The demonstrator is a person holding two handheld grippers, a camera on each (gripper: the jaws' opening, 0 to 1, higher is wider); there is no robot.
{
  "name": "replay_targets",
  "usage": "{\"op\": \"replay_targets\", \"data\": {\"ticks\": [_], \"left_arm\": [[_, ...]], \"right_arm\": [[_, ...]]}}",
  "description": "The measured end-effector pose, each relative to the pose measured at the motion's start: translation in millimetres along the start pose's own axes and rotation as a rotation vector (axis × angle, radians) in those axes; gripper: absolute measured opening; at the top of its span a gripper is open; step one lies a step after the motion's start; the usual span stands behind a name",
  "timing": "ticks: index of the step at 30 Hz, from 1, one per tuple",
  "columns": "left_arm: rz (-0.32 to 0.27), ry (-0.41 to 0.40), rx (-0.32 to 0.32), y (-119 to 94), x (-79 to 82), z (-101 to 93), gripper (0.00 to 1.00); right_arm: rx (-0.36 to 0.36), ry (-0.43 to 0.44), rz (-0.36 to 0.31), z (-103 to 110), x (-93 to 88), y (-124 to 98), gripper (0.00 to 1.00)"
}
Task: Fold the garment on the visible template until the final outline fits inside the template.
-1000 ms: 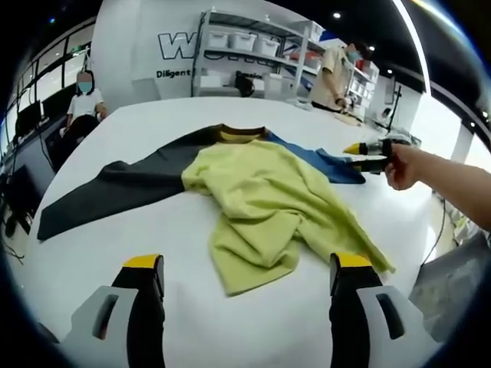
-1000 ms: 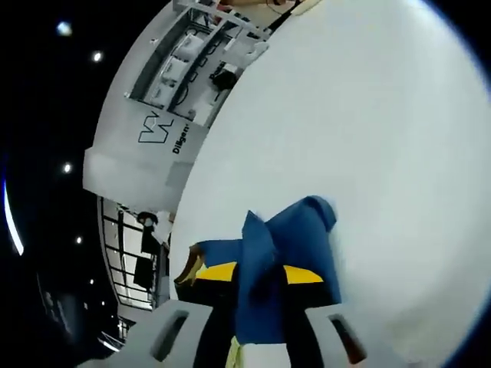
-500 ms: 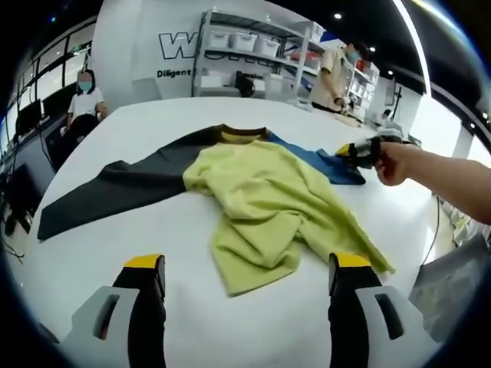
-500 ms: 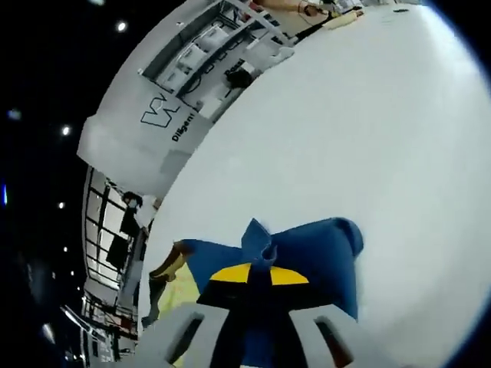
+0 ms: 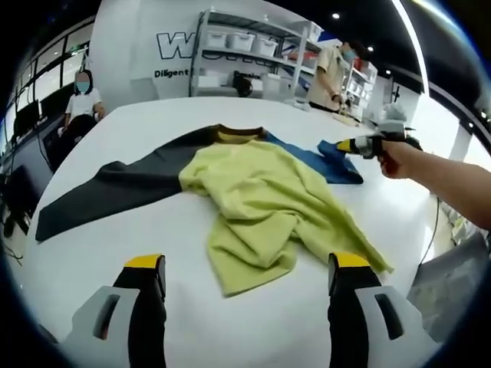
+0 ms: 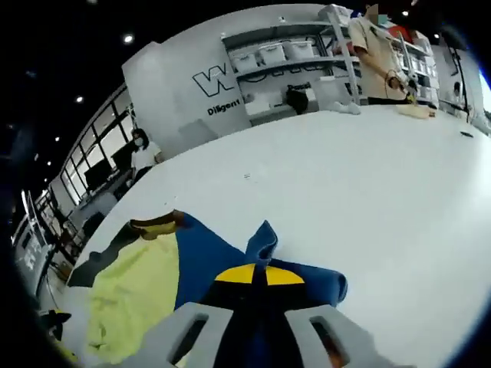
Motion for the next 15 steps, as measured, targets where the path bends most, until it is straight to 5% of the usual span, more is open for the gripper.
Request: {"op": "replay_targets", "data": {"ticks": [15], "left_arm": [[0.001,0.009,-0.022,1,0.4,-4.6,0.82]], "right_arm": [[-0.147,-0.231,-0.042,-38,17.3,-29,0.00]]}}
Point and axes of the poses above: the point that each gripper's makers call its tool centre point, and the gripper's own axes: y roughly forward along the fingers, z roughly to its left, x roughly out of its top, the point moved 7 cm from there along -y, roughly backward along the fingers
